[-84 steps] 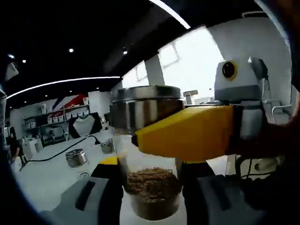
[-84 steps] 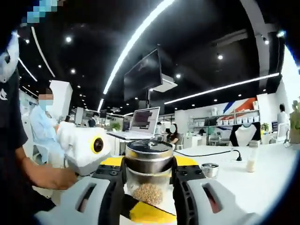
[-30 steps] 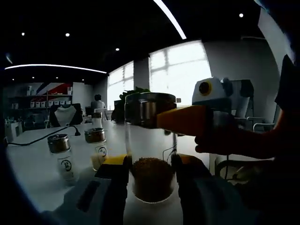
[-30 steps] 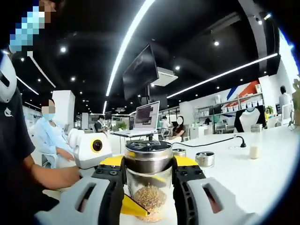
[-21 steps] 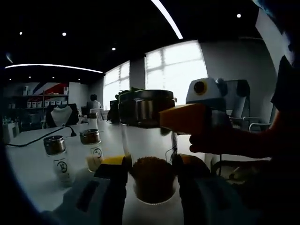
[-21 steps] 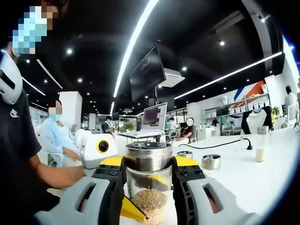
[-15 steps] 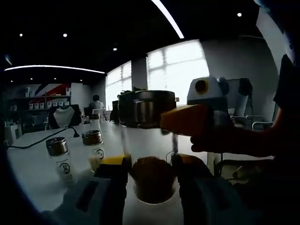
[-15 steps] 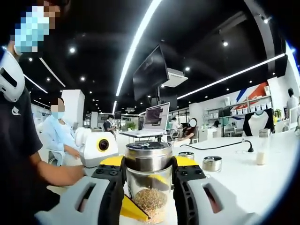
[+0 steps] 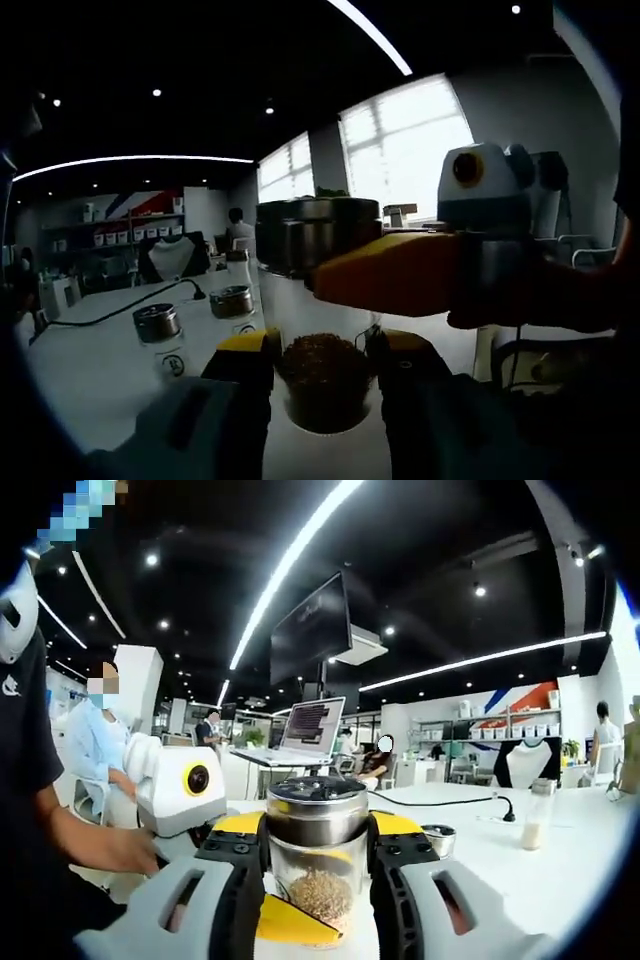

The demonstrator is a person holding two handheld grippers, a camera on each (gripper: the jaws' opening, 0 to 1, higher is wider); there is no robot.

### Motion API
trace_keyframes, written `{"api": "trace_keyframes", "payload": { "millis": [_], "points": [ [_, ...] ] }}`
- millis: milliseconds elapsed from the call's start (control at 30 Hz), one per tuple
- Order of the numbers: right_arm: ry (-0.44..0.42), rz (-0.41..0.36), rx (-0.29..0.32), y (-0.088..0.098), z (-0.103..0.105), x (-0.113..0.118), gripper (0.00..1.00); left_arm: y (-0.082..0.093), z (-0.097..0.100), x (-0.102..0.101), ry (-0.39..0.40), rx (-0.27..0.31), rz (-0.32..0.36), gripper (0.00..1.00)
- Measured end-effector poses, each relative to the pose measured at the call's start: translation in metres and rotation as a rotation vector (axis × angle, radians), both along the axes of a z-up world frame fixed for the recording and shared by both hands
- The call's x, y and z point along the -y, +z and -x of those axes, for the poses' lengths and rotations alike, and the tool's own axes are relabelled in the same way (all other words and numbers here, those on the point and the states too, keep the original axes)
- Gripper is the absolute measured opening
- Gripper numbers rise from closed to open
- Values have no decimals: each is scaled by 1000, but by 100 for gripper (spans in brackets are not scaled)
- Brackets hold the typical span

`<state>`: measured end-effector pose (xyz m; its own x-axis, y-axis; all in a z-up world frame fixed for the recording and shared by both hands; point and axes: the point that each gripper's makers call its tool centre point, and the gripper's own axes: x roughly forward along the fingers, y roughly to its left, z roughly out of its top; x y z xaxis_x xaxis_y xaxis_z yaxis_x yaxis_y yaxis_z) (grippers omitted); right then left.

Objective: Rotate the seasoning bottle until the label or dispensing opening points toward the visible target arrow and the bottle remains upright within the marked orientation range

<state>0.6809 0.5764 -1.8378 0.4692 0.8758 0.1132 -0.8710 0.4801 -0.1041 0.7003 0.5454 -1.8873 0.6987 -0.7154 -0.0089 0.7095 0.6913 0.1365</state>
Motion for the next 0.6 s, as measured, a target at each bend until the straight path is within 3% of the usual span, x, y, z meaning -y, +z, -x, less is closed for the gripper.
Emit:
{"api": "trace_keyframes", "payload": {
  "millis": [333, 500, 600],
  "points": [
    [-28, 19, -16, -4, -3, 2, 37, -4, -1, -1, -2, -2, -26, 43],
    [-14, -21, -43, -1, -4, 9, 36, 1, 2, 3, -66, -8, 28, 43],
    [-6, -22, -48, 0, -5, 8, 36, 0, 2, 5, -68, -4, 18, 44]
  ]
}}
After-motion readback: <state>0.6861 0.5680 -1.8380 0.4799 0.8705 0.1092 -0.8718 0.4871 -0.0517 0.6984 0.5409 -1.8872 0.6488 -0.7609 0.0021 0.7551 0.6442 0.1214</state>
